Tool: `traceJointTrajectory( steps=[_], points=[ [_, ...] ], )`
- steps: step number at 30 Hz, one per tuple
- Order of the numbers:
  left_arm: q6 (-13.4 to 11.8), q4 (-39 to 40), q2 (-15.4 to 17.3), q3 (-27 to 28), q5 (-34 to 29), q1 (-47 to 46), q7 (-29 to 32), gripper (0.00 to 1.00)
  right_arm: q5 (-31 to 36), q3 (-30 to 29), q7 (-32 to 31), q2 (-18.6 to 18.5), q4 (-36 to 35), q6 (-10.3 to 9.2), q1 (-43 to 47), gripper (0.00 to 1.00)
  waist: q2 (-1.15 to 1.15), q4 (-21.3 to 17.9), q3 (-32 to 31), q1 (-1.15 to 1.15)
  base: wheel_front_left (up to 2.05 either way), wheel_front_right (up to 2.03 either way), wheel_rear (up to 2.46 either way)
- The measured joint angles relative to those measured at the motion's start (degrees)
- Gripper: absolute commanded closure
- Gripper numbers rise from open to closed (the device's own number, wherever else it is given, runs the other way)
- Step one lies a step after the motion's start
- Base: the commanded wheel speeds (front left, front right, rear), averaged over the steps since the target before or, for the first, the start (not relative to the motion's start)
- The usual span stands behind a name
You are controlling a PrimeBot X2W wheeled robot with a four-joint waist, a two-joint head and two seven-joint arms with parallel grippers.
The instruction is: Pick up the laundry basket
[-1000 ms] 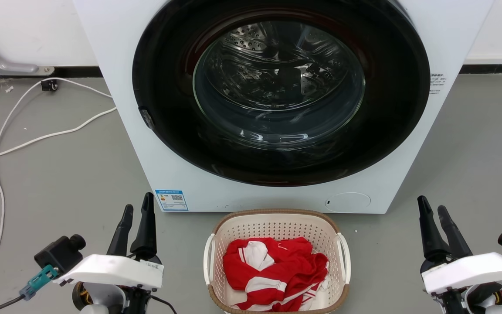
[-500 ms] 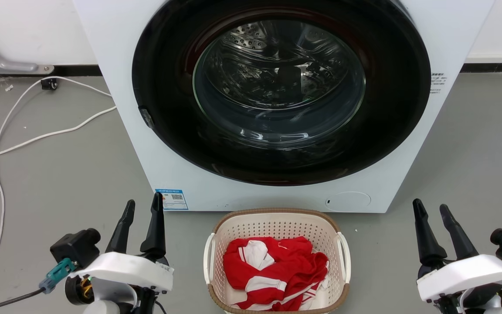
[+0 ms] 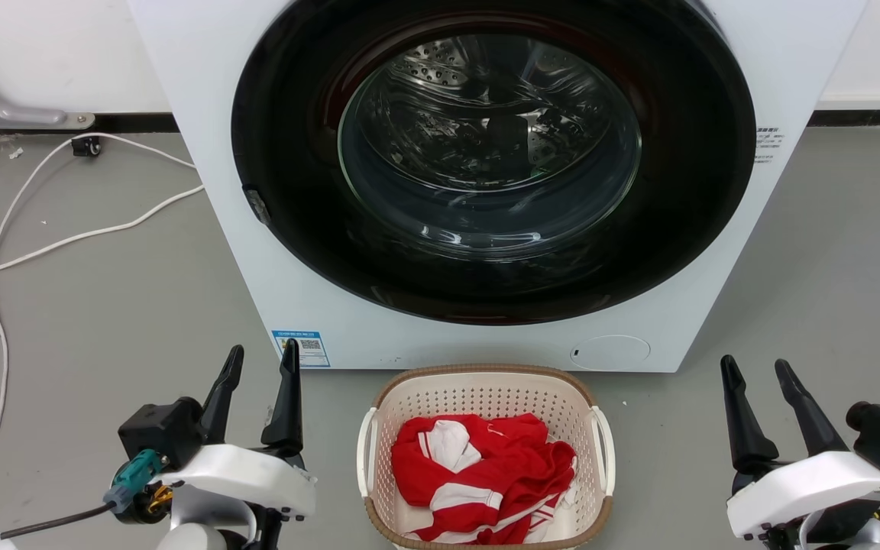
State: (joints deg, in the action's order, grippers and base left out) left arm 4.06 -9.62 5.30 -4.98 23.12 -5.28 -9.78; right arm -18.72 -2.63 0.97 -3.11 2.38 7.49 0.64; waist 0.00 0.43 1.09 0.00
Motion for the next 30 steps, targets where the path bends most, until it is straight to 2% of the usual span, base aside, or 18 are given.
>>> traceJointTrajectory(
  steps=[20, 30],
  points=[
    [-1.5, -0.1, 0.9, -1.3, -9.4, -0.1, -2.5, 0.0, 10.6, -0.1, 0.3, 0.0, -1.6, 0.01, 1.0, 0.0, 0.0, 0.1, -0.1, 0.0, 0.0, 0.0, 0.0],
    [-1.5, -0.3, 0.9, -1.6, -12.8, -0.1, -3.5, 0.0, 14.3, -0.2, 0.7, 0.1, -1.9, 0.01, 1.5, 0.0, 0.0, 0.3, 0.1, 0.0, 0.0, 0.0, 0.0]
  ],
)
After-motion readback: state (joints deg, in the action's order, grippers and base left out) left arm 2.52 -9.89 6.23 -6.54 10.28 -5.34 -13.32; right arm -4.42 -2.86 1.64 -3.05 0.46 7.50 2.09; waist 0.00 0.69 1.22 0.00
